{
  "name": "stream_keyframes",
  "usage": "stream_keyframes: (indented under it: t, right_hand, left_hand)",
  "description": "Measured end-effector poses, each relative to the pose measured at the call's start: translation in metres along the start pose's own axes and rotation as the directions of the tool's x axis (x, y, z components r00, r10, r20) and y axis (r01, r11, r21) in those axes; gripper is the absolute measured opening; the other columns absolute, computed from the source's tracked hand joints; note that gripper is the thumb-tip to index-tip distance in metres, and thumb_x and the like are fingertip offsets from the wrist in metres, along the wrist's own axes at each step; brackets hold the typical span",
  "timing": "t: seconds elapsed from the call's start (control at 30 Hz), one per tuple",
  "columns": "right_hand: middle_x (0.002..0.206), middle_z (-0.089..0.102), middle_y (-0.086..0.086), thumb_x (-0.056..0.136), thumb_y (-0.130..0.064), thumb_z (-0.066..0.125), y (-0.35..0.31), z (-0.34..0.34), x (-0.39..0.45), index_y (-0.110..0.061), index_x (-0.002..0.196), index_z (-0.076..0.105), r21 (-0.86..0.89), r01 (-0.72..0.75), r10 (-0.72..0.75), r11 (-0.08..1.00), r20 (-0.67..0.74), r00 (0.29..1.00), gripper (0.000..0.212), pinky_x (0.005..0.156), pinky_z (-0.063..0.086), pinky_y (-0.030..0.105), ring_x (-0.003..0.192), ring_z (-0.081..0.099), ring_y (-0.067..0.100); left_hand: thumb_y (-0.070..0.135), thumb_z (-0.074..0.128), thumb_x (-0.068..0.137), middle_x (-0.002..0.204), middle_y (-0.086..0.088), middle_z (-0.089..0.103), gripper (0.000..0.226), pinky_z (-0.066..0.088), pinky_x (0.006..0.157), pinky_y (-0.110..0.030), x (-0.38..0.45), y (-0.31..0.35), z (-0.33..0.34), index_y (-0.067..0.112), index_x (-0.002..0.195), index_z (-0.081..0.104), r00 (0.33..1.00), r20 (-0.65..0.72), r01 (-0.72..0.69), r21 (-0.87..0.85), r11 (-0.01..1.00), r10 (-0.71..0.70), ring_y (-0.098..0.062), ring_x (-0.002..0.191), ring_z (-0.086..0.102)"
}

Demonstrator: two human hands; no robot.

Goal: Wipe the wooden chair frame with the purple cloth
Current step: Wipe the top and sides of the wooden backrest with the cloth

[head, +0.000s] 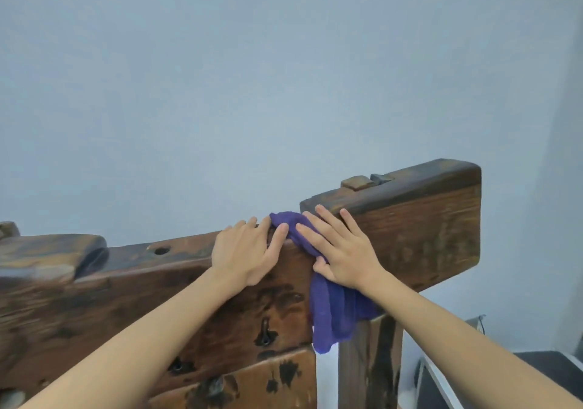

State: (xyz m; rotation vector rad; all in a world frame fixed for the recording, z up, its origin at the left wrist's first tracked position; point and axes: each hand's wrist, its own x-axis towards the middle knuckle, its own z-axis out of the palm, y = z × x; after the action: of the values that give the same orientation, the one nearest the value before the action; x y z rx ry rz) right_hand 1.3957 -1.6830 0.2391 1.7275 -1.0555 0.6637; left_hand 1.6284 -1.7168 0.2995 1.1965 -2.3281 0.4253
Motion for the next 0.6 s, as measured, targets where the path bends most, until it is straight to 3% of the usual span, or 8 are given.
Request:
stream_keyframes:
  t: [0.07, 0.13, 0.2, 0.27, 0.37, 0.43, 0.53, 0.6]
  right_hand:
    - [0.152, 0.055, 0.007, 0.081, -0.019, 0.057, 0.01, -0.004, 0.007, -0.02, 0.146, 0.058, 0.069, -0.041, 0.045, 0.997, -0.059, 0.997, 0.064, 0.122, 0.028, 0.052, 0.147, 0.043, 0.028]
    - [0.142, 0.063, 0.006, 0.08, -0.013, 0.053, 0.028, -0.008, 0.015, -0.015, 0.139, 0.064, 0.154, -0.242, 0.261, 0.958, -0.115, 0.958, 0.06, 0.123, 0.024, 0.052, 0.143, 0.049, 0.028]
    - [0.132, 0.069, 0.003, 0.083, -0.015, 0.044, 0.058, -0.015, 0.025, -0.014, 0.131, 0.068, 0.222, -0.492, 0.522, 0.842, -0.101, 0.847, 0.054, 0.124, 0.022, 0.055, 0.136, 0.057, 0.025]
    - [0.124, 0.073, -0.004, 0.086, -0.022, 0.038, 0.094, -0.026, 0.03, -0.023, 0.124, 0.071, 0.172, -0.652, 0.661, 0.738, 0.008, 0.75, 0.051, 0.124, 0.02, 0.054, 0.126, 0.062, 0.018]
    - [0.117, 0.074, -0.006, 0.085, -0.03, 0.035, 0.139, -0.036, 0.026, -0.038, 0.119, 0.073, 0.019, -0.701, 0.683, 0.713, 0.204, 0.701, 0.052, 0.124, 0.015, 0.051, 0.124, 0.059, 0.016]
    - [0.115, 0.075, -0.005, 0.086, -0.033, 0.032, 0.165, -0.042, 0.02, -0.041, 0.119, 0.072, -0.043, -0.719, 0.703, 0.694, 0.259, 0.663, 0.053, 0.123, 0.015, 0.052, 0.122, 0.058, 0.021]
    - [0.121, 0.075, 0.003, 0.085, -0.034, 0.028, 0.205, -0.052, 0.01, -0.039, 0.12, 0.073, -0.091, -0.795, 0.783, 0.6, 0.275, 0.559, 0.057, 0.121, 0.022, 0.051, 0.121, 0.058, 0.032]
    - [0.125, 0.073, 0.005, 0.084, -0.033, 0.03, 0.233, -0.058, 0.005, -0.04, 0.122, 0.072, -0.096, -0.842, 0.817, 0.53, 0.322, 0.478, 0.057, 0.11, 0.033, 0.047, 0.119, 0.058, 0.038]
  left_hand:
    - [0.065, 0.004, 0.095, 0.102, -0.002, 0.072, 0.066, 0.043, 0.068, -0.037, 0.011, 0.008, 0.004, 0.028, 0.118, 0.052, 1.0, -0.024, -0.001, -0.053, 0.999, 0.0, -0.031, 0.096, 0.068]
    - [0.067, 0.003, 0.094, 0.112, -0.001, 0.072, 0.071, 0.046, 0.07, -0.038, 0.024, 0.018, 0.009, 0.029, 0.135, 0.046, 0.998, -0.055, 0.0, -0.083, 0.997, -0.004, -0.031, 0.1, 0.068]
    - [0.07, 0.001, 0.091, 0.127, 0.002, 0.066, 0.08, 0.049, 0.072, -0.039, 0.034, 0.031, 0.01, 0.03, 0.154, 0.03, 0.996, -0.09, -0.027, -0.078, 0.997, 0.02, -0.03, 0.106, 0.066]
    - [0.071, 0.002, 0.09, 0.136, 0.002, 0.061, 0.082, 0.05, 0.073, -0.041, 0.048, 0.053, 0.013, 0.03, 0.158, 0.022, 0.993, -0.101, -0.071, -0.091, 0.993, 0.061, -0.03, 0.111, 0.064]
    - [0.066, 0.014, 0.094, 0.135, 0.002, 0.064, 0.068, 0.052, 0.085, -0.043, 0.07, 0.083, 0.019, 0.035, 0.148, 0.041, 0.995, -0.095, -0.039, -0.212, 0.977, 0.019, -0.033, 0.118, 0.061]
    - [0.065, 0.015, 0.092, 0.136, 0.005, 0.065, 0.069, 0.05, 0.093, -0.043, 0.081, 0.088, 0.023, 0.035, 0.141, 0.053, 0.999, -0.045, -0.003, -0.285, 0.959, -0.01, -0.031, 0.124, 0.059]
    - [0.07, 0.014, 0.089, 0.145, 0.008, 0.059, 0.076, 0.044, 0.1, -0.041, 0.084, 0.08, 0.025, 0.034, 0.144, 0.052, 1.0, 0.017, 0.009, -0.336, 0.942, -0.004, -0.026, 0.132, 0.053]
    - [0.075, 0.013, 0.086, 0.146, 0.007, 0.057, 0.081, 0.043, 0.101, -0.042, 0.083, 0.079, 0.025, 0.034, 0.145, 0.05, 0.999, 0.041, 0.016, -0.347, 0.938, -0.002, -0.025, 0.133, 0.052]
